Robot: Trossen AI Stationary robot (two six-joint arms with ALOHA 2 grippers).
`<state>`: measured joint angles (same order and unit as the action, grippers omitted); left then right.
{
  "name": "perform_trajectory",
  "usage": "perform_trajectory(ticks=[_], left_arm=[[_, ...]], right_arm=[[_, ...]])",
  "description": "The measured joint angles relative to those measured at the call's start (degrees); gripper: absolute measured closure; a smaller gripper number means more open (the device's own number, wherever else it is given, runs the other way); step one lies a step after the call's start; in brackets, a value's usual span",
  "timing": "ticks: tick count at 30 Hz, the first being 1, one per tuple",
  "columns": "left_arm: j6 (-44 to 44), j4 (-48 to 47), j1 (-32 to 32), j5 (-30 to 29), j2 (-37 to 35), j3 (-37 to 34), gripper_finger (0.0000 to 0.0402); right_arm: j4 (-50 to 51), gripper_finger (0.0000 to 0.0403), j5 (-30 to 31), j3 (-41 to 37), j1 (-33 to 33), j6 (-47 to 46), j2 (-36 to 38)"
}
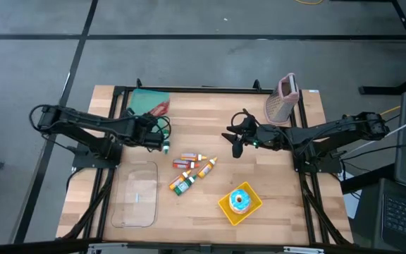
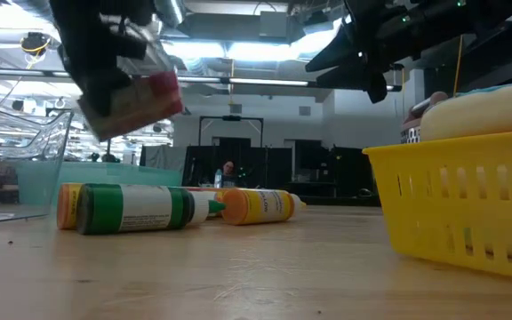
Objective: Pick & Place Food Item
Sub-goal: Put the red popcorn bag into the blue bin
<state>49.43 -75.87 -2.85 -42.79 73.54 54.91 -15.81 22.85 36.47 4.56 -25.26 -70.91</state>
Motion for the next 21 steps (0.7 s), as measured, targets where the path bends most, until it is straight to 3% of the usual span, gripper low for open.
perform_trajectory(ticks=[7, 21], left_arm=[[12.22, -6.44, 2.84, 4.5, 4.88, -0.09, 0.0388], [18.84, -6.99, 10.97, 10.16, 11.13, -0.1, 0.0388]], right_arm=[[-0.55, 0.0234, -1.3, 0.0, -0.02, 0.4, 0.0], [-5.04, 0.0234, -9.82, 0.41, -0.02, 7.55, 0.0]])
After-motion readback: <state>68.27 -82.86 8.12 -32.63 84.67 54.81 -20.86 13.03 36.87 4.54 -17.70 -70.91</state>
